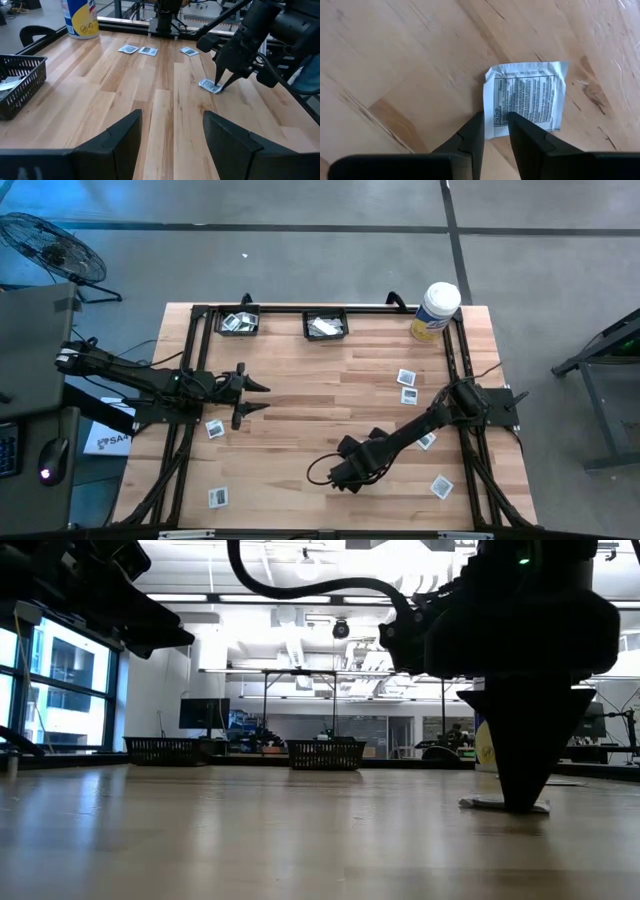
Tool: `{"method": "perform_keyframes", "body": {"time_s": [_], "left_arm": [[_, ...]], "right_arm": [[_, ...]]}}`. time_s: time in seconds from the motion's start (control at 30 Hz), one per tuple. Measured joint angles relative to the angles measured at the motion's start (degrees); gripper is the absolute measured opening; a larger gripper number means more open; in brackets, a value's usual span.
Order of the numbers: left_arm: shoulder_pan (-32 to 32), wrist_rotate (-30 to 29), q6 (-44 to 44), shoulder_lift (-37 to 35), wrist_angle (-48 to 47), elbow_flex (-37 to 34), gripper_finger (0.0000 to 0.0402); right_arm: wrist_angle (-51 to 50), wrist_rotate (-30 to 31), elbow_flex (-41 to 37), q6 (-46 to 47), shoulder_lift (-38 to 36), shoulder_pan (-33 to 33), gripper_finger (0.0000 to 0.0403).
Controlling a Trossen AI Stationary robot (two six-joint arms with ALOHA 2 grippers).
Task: Pick & Place First Aid Supplies
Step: Put the gray towelette pack into the left black bin
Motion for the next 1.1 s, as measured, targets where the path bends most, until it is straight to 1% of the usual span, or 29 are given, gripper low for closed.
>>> {"method": "perform_keyframes", "body": {"time_s": [0.1, 0.17, 0.33, 0.4, 0.5, 0.57, 0.67, 0.77, 0.97, 1.1], "left_arm": [[0.0, -0.02, 0.0, 0.0, 0.12, 0.0, 0.0207], [0.0, -0.02, -0.02, 0.01, 0.3, 0.0, 0.0207], [0.01, 0.16, 1.03, 0.01, 1.51, 0.0, 0.0207], [0.02, 1.59, 2.02, 0.02, 1.93, 0.0, 0.0207], [0.0, 4.81, 3.11, 0.81, 2.81, 0.0, 0.0207], [0.0, 7.36, 3.97, 2.22, 4.74, 0.0, 0.0207], [-0.1, 10.56, 5.94, 5.8, 9.7, 0.0, 0.0207], [-1.31, 12.36, 8.89, 10.75, 15.88, 0.0, 0.0207], [-5.22, 12.64, 18.48, 22.49, 30.36, 0.0, 0.0207], [-6.28, 12.87, 23.09, 29.23, 37.49, 0.03, 0.0207]], "right_arm": [[-0.09, 0.76, -0.26, -0.35, -0.01, 0.02, 0.0079], [0.1, 0.93, -0.32, -1.38, 0.03, -0.02, 0.0068], [0.6, 0.33, -0.34, -2.69, 0.12, -0.42, 0.0015], [0.74, 0.03, -0.34, -2.83, 0.12, -0.48, 0.0005], [0.63, -0.01, 0.22, -2.76, 0.21, -0.46, 0.0008], [0.18, -0.12, 1.08, -3.3, 0.39, -0.46, 0.0003], [-0.23, -0.14, 3.0, -4.93, 0.77, -0.48, 0.0003], [0.19, -0.63, 5.57, -6.91, 0.67, -0.57, 0.0001], [-1.11, -1.71, 11.65, -10.4, 0.65, -0.72, 0.0001], [-2.56, -1.43, 16.96, -13.89, 0.58, -1.55, 0.0001]]}}
